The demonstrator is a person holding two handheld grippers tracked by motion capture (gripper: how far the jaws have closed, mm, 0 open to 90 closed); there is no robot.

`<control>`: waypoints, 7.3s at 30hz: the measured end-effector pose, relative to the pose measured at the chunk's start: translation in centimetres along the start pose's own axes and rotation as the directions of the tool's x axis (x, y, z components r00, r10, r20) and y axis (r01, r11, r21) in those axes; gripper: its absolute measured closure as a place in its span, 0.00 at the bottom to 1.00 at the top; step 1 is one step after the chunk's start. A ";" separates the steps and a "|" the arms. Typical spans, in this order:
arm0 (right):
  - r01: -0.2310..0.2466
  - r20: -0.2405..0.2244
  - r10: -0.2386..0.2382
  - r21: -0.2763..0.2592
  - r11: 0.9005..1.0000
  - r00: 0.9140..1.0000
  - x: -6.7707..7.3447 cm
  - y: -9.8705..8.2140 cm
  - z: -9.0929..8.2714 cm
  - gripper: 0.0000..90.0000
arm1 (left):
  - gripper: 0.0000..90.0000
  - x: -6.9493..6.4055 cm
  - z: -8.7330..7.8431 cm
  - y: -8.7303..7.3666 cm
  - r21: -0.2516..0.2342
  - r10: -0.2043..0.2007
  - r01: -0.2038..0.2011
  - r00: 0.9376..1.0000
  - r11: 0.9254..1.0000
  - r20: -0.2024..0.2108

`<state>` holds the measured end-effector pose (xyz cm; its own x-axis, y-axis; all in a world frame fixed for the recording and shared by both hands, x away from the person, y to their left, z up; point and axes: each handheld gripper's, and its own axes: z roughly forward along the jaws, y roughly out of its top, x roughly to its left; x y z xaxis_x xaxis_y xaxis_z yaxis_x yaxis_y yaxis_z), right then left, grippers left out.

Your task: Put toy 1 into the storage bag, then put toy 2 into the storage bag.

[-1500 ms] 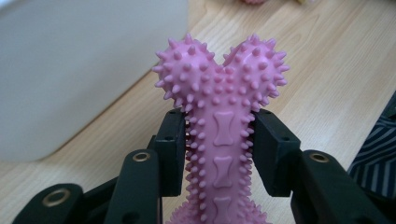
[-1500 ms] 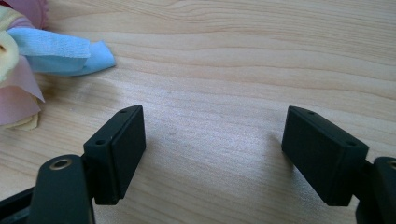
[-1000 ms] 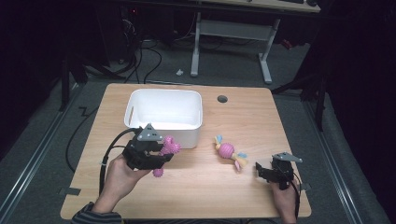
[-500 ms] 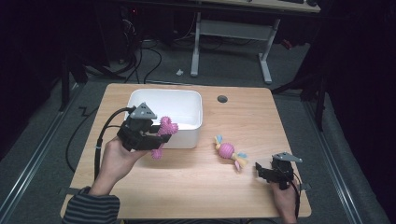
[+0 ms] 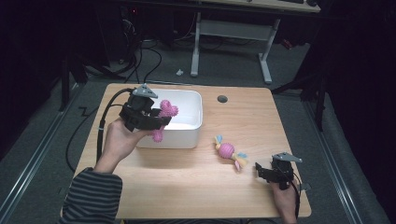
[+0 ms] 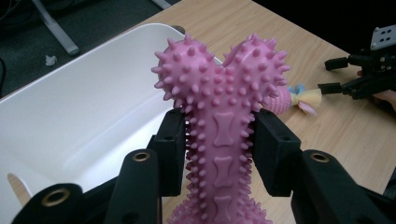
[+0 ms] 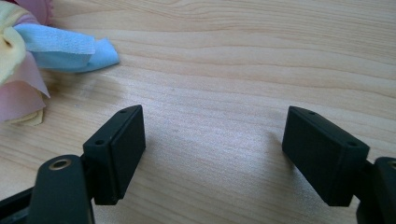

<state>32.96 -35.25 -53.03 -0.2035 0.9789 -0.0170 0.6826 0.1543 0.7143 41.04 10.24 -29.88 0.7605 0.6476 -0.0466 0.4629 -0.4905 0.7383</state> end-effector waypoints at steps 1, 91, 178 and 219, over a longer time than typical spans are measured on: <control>0.000 0.000 0.000 0.000 1.000 1.000 0.0 0.0 0.0 0.24 | 0.65 0.3 0.3 0.4 0.003 -0.006 0.006 1.000 1.000 -0.012; -0.001 -0.001 0.001 0.003 1.000 1.000 0.1 0.1 0.1 0.23 | 0.39 4.6 -0.7 -7.5 -0.138 -0.167 0.147 0.976 0.979 -0.142; 0.099 -0.077 -0.096 0.044 0.994 0.992 1.0 1.5 -1.1 0.23 | 0.26 0.7 10.2 -22.8 -0.053 -0.254 0.250 0.913 0.967 -0.318; 0.290 -0.268 -0.283 -0.015 0.957 0.921 8.6 7.8 -1.6 0.31 | 0.26 0.8 10.3 -22.8 -0.057 -0.265 0.261 0.908 0.964 -0.323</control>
<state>35.40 -25.88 -46.53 -0.5687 0.8220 -0.0302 0.5841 0.4294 0.6888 35.77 15.93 -53.62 0.4211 0.9068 -0.0206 0.6184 -0.2704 0.7379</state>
